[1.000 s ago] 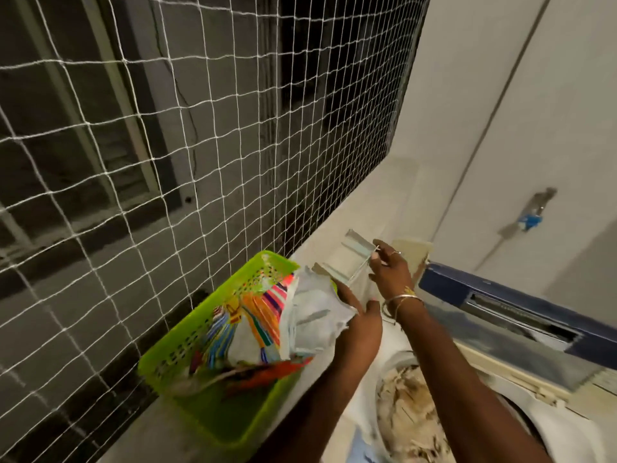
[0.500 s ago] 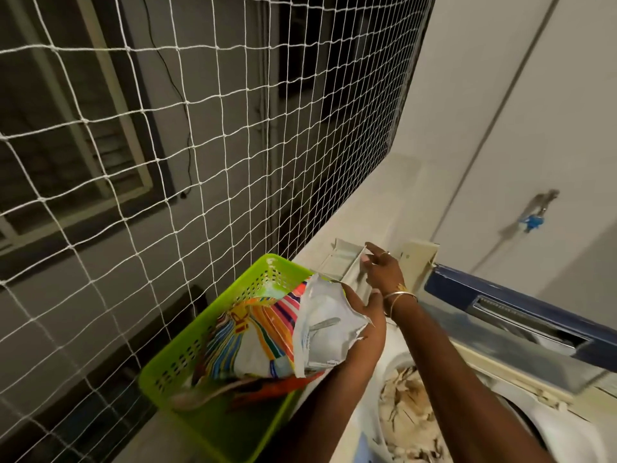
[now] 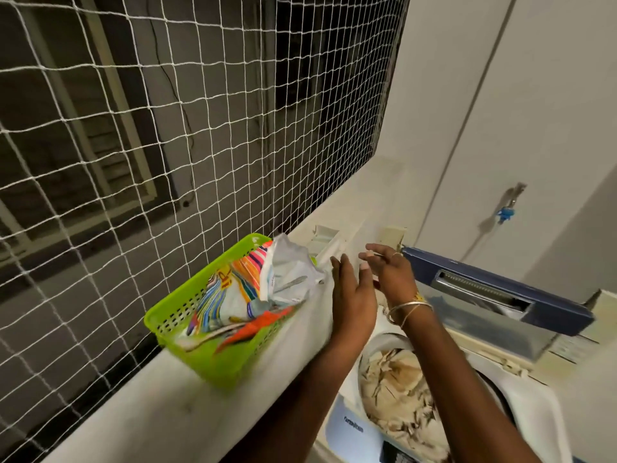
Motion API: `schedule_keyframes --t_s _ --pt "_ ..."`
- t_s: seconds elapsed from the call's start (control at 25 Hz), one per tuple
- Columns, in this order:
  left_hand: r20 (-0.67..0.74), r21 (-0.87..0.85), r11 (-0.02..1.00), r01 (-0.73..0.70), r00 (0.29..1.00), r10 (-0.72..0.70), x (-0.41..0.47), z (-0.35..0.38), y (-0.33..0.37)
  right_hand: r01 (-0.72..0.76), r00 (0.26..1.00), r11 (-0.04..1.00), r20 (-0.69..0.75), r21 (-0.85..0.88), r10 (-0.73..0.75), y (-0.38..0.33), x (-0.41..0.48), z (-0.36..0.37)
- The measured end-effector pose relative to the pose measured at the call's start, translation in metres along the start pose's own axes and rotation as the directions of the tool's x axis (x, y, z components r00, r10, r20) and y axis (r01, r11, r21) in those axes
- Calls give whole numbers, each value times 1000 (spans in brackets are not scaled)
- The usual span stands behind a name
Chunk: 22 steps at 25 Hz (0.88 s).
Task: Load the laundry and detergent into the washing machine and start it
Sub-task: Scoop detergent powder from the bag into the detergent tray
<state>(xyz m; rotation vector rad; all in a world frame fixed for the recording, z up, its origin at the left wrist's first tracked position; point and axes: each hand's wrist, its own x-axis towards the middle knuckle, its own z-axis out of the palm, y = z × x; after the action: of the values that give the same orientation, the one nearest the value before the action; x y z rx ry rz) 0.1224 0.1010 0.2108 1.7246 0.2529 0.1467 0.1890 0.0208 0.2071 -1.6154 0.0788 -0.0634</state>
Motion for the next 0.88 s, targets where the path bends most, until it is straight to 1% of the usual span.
schedule_keyframes --t_s 0.12,0.32,0.44,0.56,0.68,0.8,0.88 --pt "-1 -80 996 -44 999 44 -29 4 13 39 999 999 -1 38 -39 -11 -47 -21" --pt "-44 -146 982 -120 992 114 -88 -5 39 107 993 993 38 48 -109 -24 -108 -50" --pt "-92 -191 962 -195 979 180 -114 -30 58 184 981 983 58 -3 -184 -42 -133 -51" --pt "-195 -215 933 -287 949 247 -125 -70 71 294 954 950 101 -107 -284 -57 -149 -35" --pt "-303 -284 904 -319 925 231 -114 -115 78 388 921 894 127 -224 -368 -63 -146 -9" --pt "-372 -290 894 -343 901 225 -96 -150 72 472 879 787 142 -396 -456 -71 -139 19" --pt "-389 -283 893 -349 893 226 -84 -168 63 483 867 710 166 -513 -470 -74 -130 37"
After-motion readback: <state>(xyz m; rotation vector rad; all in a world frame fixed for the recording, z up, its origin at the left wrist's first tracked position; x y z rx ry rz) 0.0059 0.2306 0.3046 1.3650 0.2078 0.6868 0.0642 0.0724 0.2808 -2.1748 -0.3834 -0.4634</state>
